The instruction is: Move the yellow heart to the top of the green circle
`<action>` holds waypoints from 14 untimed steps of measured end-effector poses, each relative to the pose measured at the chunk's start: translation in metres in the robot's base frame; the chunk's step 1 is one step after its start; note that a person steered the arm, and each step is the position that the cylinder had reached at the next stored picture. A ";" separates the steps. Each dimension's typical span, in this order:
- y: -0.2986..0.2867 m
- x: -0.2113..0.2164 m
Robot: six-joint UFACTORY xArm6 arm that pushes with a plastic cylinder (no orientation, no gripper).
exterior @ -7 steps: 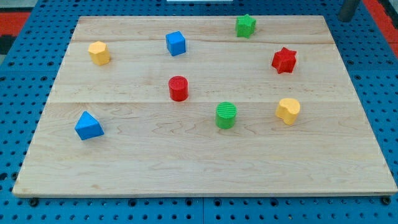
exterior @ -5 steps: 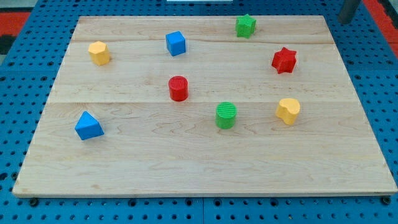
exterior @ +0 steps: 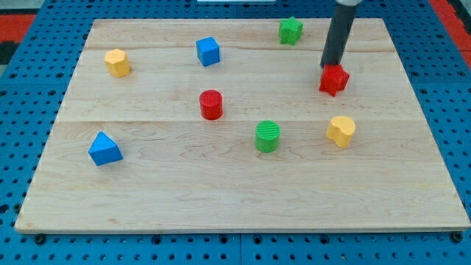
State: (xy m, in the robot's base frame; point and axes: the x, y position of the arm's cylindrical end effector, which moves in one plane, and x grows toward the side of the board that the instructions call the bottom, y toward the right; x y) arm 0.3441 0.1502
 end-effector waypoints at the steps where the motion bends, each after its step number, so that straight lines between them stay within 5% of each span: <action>1: 0.030 0.015; 2: 0.075 0.017; 3: 0.035 0.057; 4: 0.080 0.103; 5: 0.073 0.137; 6: 0.003 0.137; 8: -0.070 0.098; 14: -0.065 0.022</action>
